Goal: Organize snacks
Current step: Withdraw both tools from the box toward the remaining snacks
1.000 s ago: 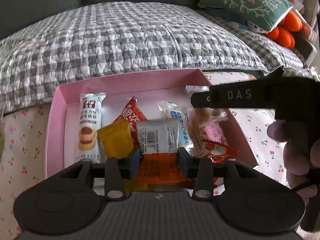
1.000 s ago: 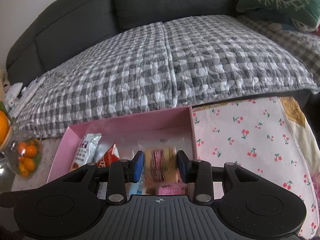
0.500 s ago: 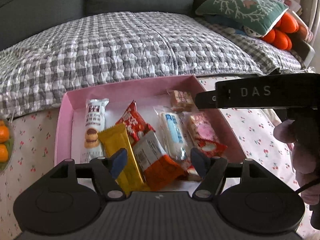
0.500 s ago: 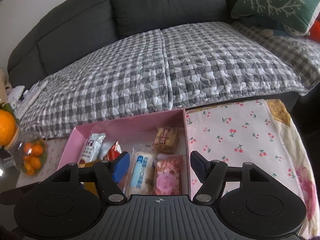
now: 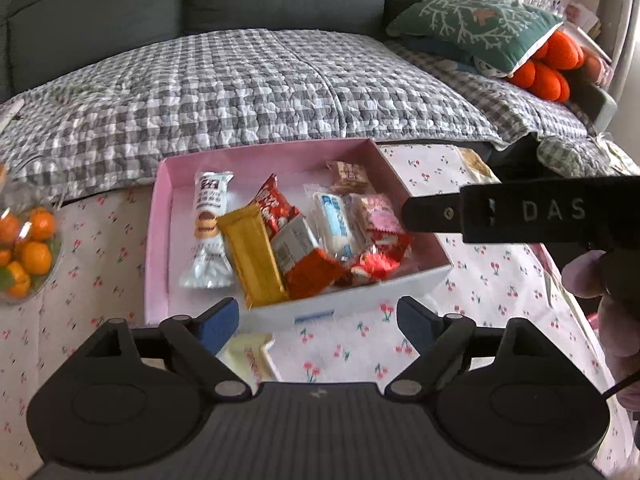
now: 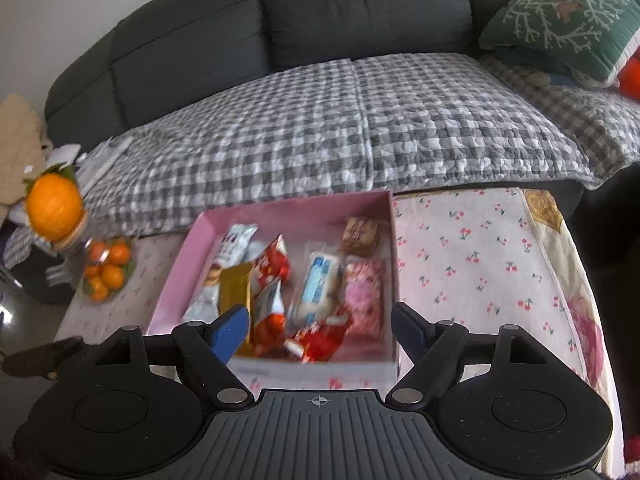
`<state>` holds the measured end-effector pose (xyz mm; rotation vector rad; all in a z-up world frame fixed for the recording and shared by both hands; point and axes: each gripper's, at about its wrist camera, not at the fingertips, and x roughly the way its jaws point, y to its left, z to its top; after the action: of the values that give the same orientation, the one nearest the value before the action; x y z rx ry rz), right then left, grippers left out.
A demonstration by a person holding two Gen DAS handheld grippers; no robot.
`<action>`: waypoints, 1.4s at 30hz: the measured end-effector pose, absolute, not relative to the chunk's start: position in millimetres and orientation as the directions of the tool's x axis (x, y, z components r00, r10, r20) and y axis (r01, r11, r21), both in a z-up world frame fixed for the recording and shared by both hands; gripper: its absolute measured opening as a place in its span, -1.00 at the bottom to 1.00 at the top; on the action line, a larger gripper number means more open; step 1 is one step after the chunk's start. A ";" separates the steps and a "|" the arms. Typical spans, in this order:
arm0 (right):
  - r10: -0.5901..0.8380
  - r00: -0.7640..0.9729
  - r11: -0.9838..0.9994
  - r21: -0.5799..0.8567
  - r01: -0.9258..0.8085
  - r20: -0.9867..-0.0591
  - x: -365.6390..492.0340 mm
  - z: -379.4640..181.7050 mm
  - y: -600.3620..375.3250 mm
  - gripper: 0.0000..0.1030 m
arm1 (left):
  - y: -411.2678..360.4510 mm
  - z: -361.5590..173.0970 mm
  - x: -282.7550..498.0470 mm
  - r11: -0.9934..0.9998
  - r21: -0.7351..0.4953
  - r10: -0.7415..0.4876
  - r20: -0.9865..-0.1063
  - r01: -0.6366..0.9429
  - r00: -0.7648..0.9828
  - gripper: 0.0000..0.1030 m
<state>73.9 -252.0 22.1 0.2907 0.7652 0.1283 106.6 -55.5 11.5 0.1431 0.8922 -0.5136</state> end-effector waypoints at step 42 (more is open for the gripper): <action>0.411 0.562 0.872 0.129 -0.472 -0.718 -56.5 -54.4 -142.2 0.60 | 73.7 -24.8 42.3 0.849 0.028 -0.359 -0.702 0.528 0.615 0.92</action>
<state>-56.5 -142.2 -54.4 -0.0804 0.8235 0.5202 42.3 73.7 -24.8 0.2429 0.7504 -0.5171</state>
